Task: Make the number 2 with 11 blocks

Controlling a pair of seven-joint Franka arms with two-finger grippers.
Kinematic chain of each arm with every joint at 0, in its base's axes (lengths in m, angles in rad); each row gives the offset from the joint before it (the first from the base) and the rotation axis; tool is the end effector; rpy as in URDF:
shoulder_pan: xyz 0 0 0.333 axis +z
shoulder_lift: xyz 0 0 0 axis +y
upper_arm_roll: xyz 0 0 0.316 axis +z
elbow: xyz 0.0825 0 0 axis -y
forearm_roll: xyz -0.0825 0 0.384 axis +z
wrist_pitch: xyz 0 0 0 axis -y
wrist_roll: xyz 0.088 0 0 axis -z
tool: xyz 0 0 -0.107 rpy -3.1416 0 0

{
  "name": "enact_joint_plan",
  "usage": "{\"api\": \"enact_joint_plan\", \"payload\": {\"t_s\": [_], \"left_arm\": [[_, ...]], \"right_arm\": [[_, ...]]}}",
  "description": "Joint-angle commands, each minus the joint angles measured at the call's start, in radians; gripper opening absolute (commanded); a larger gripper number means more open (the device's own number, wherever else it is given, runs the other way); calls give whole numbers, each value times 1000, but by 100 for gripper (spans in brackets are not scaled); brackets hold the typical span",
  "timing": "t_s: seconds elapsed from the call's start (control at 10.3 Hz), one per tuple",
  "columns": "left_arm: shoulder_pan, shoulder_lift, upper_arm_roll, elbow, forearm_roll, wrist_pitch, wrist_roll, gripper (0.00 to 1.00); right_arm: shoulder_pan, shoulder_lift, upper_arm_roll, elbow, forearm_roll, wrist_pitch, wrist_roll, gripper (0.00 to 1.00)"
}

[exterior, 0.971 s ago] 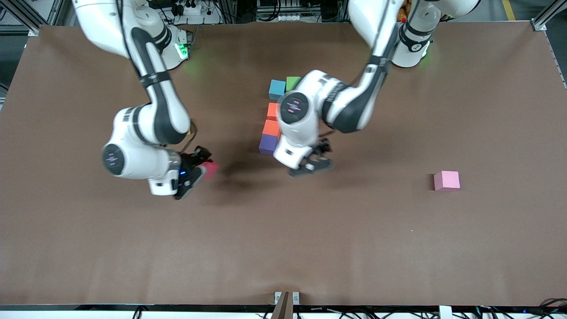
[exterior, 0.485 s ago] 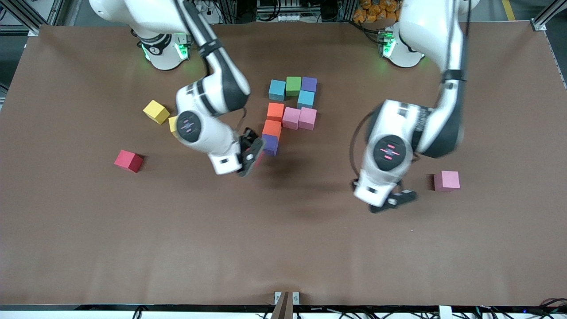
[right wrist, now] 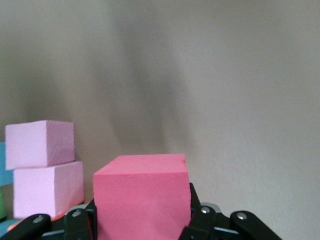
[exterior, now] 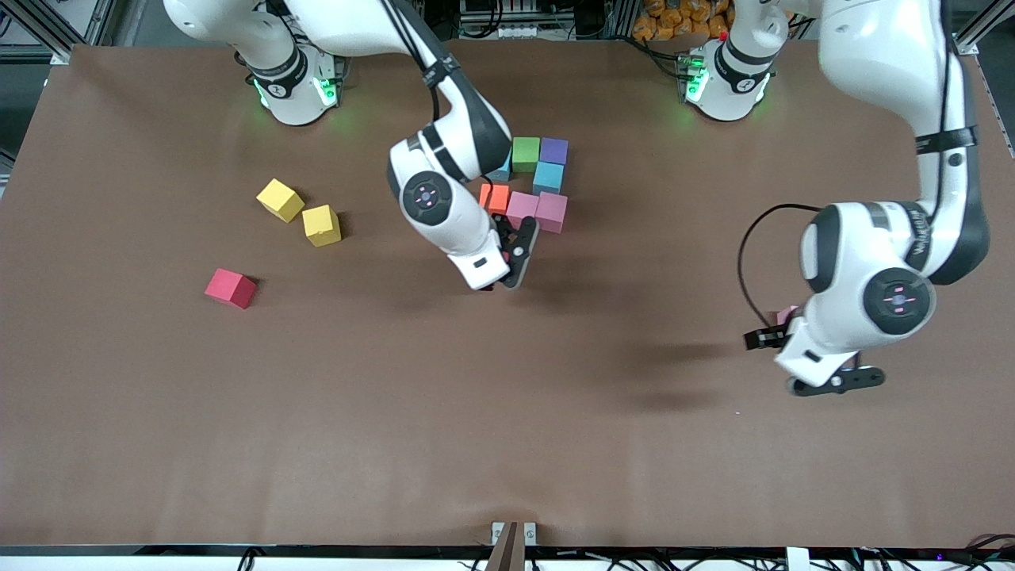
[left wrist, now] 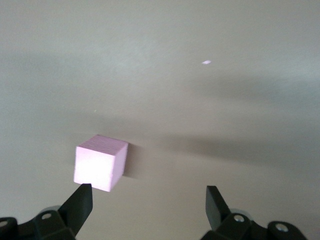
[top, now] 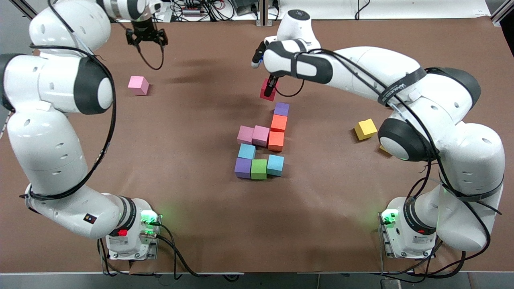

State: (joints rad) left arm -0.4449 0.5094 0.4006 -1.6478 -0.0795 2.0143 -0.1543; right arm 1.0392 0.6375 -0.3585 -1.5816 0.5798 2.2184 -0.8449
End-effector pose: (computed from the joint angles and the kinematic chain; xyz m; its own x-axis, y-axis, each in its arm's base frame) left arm 0.6610 -0.0641 0.3286 0.9899 0.1168 -0.0809 0.1050 -0.9850 -0.1372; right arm 0.5102 0.4837 0.2879 0.3206 0.9238 0.2095 0.9433 -0.2913 -0.1590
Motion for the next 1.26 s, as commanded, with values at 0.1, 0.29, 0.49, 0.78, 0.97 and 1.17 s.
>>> {"api": "enact_joint_plan", "payload": {"t_s": [0.1,0.29,0.49,0.78,0.97,1.17], "left_arm": [[24,-86,-11,-257,4,188,126,100],[46,-80,-11,-273,7,193,176,100],[78,-69,-16,-270,17,195,220,100],[123,-48,-35,-264,18,219,266,100],[181,-39,-100,-259,20,221,266,100],[192,-28,-108,-260,32,230,268,100]], "right_arm": [[48,53,-7,9,-14,55,-83,0],[61,62,-7,-21,-15,82,-134,0],[68,62,-5,-69,-15,121,-173,0],[82,62,-5,-115,-34,178,-177,0],[85,64,-2,-123,-35,185,-177,0],[91,62,9,-150,-35,223,-175,0]]}}
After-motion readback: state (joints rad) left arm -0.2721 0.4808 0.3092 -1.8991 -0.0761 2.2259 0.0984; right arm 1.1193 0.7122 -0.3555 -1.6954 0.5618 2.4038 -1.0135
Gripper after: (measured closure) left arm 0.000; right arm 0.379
